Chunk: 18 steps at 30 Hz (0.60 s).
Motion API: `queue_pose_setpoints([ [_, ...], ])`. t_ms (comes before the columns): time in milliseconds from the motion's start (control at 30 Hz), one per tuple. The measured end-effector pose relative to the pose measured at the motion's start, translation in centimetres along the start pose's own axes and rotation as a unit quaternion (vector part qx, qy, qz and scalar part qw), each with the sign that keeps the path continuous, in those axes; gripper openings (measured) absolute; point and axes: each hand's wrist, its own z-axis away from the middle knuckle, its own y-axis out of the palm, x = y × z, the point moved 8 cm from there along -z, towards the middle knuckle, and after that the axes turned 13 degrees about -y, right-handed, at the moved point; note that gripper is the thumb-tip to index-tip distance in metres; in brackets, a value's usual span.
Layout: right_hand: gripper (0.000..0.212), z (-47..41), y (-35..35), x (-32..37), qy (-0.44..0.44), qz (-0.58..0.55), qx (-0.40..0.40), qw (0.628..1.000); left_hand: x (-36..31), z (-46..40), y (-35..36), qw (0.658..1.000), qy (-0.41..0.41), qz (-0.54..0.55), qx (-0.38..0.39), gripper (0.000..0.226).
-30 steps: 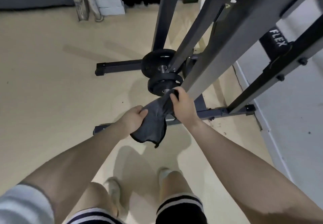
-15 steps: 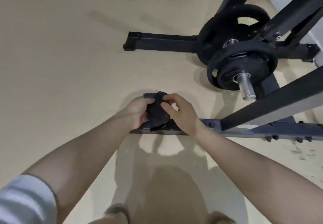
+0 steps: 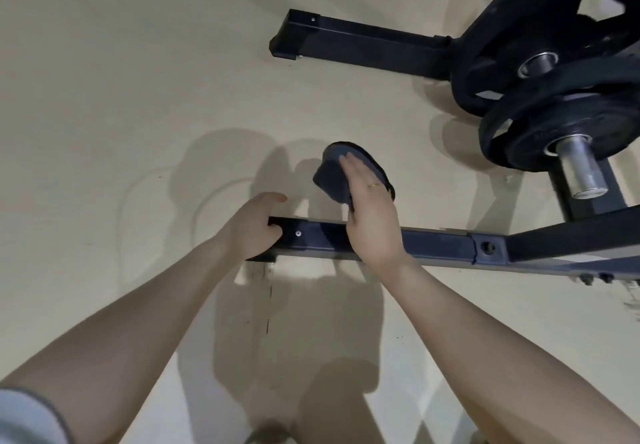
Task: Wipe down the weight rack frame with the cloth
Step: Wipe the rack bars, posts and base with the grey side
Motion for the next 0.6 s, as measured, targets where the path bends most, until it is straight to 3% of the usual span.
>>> queue_pose_setpoints([
  [33,0.071,0.4,2.6,0.4,-0.036,0.049,0.101,0.993,0.8,-0.5,0.6,0.997,0.015,-0.071,0.01,0.064],
  [100,0.07,3.6,8.4,0.4,-0.066,0.122,0.341,0.93,2.1,-1.0,2.3,0.985,0.036,-0.165,0.039,0.08],
  [133,0.074,5.1,10.0,0.1,-0.056,0.123,0.403,0.905,2.5,-1.3,3.1,0.979,0.048,-0.192,0.044,0.083],
  [167,0.08,5.8,10.6,-0.1,-0.044,0.11,0.402,0.908,2.6,-1.6,3.6,0.974,0.062,-0.213,0.042,0.082],
  [233,0.081,4.1,9.5,-0.7,0.009,0.025,0.24,0.97,2.5,-2.2,3.6,0.967,0.08,-0.24,0.021,0.071],
  [267,0.074,3.3,9.4,-1.3,0.044,-0.006,0.186,0.982,2.3,-2.5,3.3,0.964,0.084,-0.252,0.01,0.065],
  [333,0.072,2.3,11.5,-1.9,0.075,0.004,0.204,0.976,2.0,-2.7,2.9,0.96,0.083,-0.267,0.008,0.057],
  [467,0.083,2.4,13.8,-2.8,0.048,0.09,0.25,0.963,1.4,-2.7,2.8,0.959,0.043,-0.28,0.004,0.053],
  [600,0.057,3.5,10.3,-7.2,0.081,0.179,0.2,0.96,0.9,-2.7,2.7,0.962,0.044,-0.271,0.005,0.067],
])
